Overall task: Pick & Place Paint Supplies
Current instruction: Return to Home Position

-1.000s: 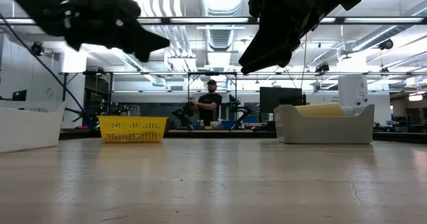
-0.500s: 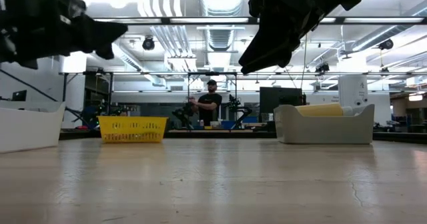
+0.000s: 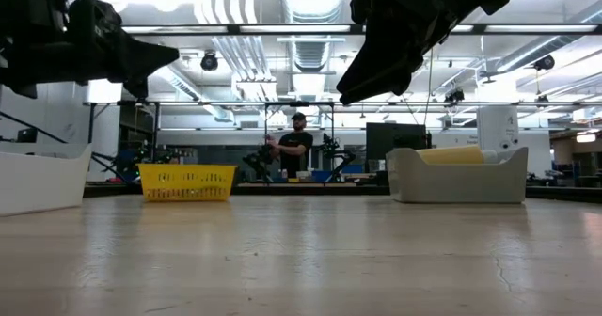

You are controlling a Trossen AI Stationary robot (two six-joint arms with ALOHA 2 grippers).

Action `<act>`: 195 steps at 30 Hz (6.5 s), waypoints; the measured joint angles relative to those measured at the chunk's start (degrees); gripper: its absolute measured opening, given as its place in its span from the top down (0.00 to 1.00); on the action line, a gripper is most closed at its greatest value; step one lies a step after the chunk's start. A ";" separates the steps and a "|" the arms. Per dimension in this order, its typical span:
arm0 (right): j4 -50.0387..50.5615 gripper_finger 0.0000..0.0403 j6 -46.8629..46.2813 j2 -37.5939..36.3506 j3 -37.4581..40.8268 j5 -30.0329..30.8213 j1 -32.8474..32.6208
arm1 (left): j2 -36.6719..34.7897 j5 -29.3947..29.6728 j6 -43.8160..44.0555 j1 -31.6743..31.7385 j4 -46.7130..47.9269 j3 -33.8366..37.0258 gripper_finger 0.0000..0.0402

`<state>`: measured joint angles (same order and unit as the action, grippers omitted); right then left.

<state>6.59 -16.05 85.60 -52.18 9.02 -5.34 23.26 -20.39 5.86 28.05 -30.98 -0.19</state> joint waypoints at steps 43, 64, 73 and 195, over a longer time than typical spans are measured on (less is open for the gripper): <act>0.02 0.50 0.00 0.00 0.00 0.00 0.00 | -21.69 16.37 -0.65 -9.60 29.32 0.09 1.00; 0.02 0.50 0.00 -0.01 0.00 0.00 0.00 | -17.79 16.37 1.51 -9.60 29.22 0.11 1.00; -0.07 0.50 -1.09 0.00 0.00 -0.02 0.00 | -17.79 16.36 1.51 -9.60 29.23 0.11 1.00; -7.23 0.50 -0.02 -83.52 51.58 -11.96 -5.16 | -17.79 16.36 1.53 -9.62 29.23 0.11 1.00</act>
<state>-0.64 -16.08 2.09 -0.60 -2.94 -10.50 5.48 -4.03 7.40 18.44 -1.76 -0.08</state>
